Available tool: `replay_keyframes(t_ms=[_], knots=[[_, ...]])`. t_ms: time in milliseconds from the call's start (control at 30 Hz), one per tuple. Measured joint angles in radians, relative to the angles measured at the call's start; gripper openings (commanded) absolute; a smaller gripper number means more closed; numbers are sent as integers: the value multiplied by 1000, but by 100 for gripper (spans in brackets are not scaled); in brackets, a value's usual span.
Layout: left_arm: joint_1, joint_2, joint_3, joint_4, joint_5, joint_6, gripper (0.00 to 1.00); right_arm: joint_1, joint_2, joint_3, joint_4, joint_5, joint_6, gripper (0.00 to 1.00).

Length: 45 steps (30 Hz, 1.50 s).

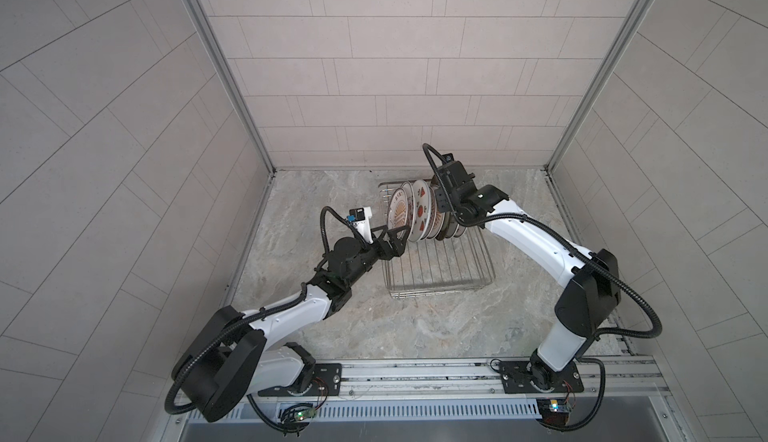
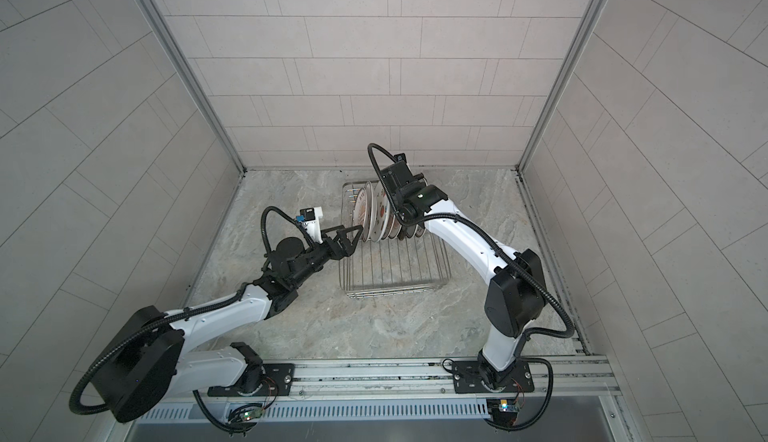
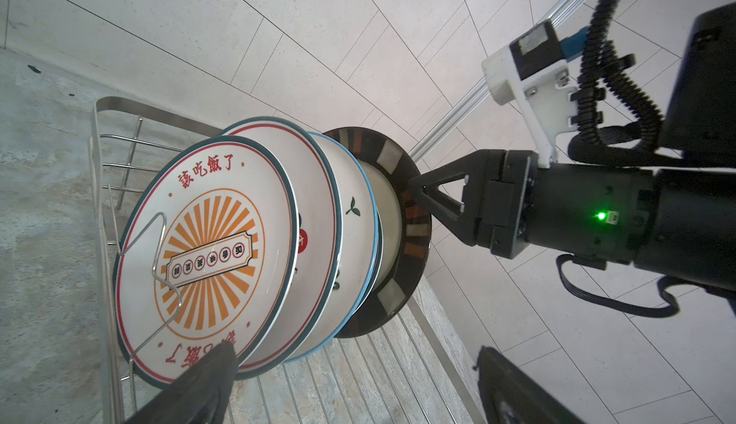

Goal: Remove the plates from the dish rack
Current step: 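Brace the plates with the left gripper while the right grips the dark plate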

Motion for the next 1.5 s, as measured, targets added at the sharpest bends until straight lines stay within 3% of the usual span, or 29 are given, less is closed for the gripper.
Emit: replay_keyframes(t_ms=[700, 1100, 1500], knots=[[0, 6, -10, 16, -24, -3, 100, -6, 138, 119, -66, 64, 40, 19], [0, 21, -10, 24, -40, -3, 100, -8, 145, 132, -77, 84, 53, 18], [0, 20, -11, 27, -48, -3, 100, -3, 144, 132, -78, 98, 59, 27]])
